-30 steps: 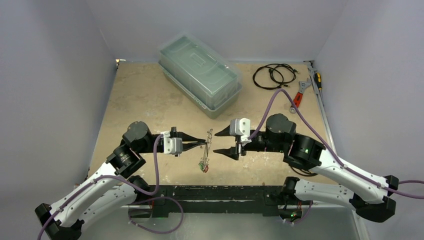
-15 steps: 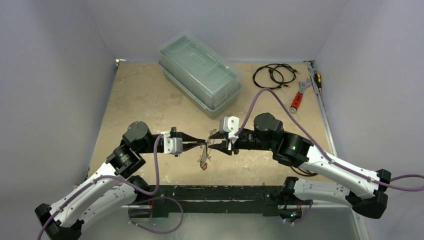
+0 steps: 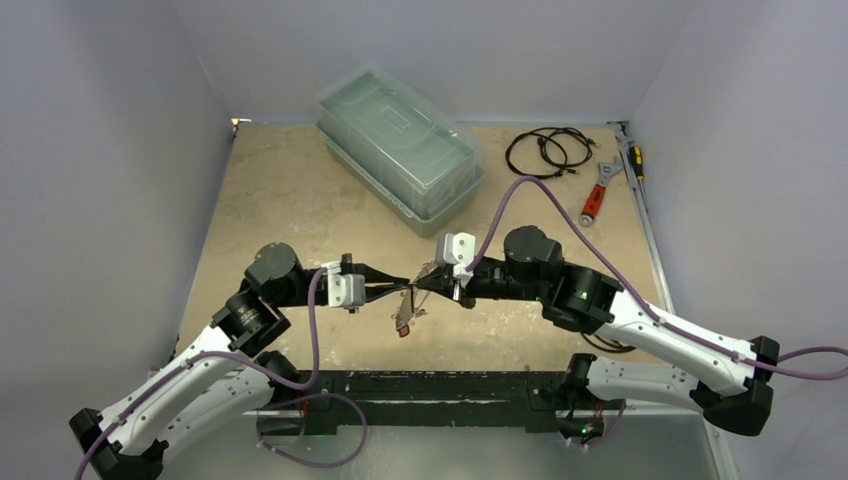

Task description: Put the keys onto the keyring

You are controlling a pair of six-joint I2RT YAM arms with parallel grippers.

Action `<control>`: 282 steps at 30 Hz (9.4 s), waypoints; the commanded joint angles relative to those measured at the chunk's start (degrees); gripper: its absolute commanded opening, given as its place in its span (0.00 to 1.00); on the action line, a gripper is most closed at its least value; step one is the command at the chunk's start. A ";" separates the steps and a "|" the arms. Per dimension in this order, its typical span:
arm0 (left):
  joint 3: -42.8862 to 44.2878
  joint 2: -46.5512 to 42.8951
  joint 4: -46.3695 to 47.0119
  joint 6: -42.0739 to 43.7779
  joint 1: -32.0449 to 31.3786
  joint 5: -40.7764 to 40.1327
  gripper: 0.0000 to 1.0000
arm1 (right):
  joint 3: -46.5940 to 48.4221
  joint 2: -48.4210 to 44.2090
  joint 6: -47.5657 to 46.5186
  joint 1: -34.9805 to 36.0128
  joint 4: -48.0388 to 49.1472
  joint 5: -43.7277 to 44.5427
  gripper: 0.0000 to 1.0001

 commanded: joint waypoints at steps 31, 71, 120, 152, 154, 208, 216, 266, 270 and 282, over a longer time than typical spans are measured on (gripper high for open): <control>0.94 -2.67 2.86 0.54 0.24 -4.71 0.00 | -1.08 -2.17 0.95 0.11 2.76 2.70 0.44; 0.87 -2.67 3.39 0.34 0.22 -2.51 0.00 | -1.37 2.37 -0.01 0.08 7.48 1.19 0.13; 1.05 5.13 2.12 -0.17 0.17 5.49 0.24 | 6.91 2.81 -1.77 3.92 -7.83 8.49 0.00; 0.73 -0.93 6.48 -3.28 0.27 1.20 0.00 | 0.59 -5.30 1.12 4.01 3.28 13.37 0.56; 0.85 -0.99 6.81 -3.39 0.29 2.19 0.00 | -0.74 -7.65 1.02 4.01 5.31 12.70 0.57; 0.14 -3.68 8.65 -4.71 0.41 0.00 0.00 | -1.64 -2.07 -0.51 4.01 2.81 5.56 0.00; -0.42 -4.65 9.61 -5.33 0.51 -1.77 0.00 | -0.71 -0.68 -0.37 4.01 1.28 5.41 0.00; -0.07 -3.30 8.96 -4.88 0.50 0.26 0.00 | -2.17 -1.90 -1.53 4.01 9.23 4.29 0.30; -0.11 -3.26 8.96 -4.88 0.44 0.39 0.00 | -2.32 -1.85 -1.78 4.05 9.86 4.27 0.27; -0.09 -3.19 9.03 -4.93 0.51 0.60 0.00 | -2.52 -1.58 -1.94 4.01 10.59 4.45 0.06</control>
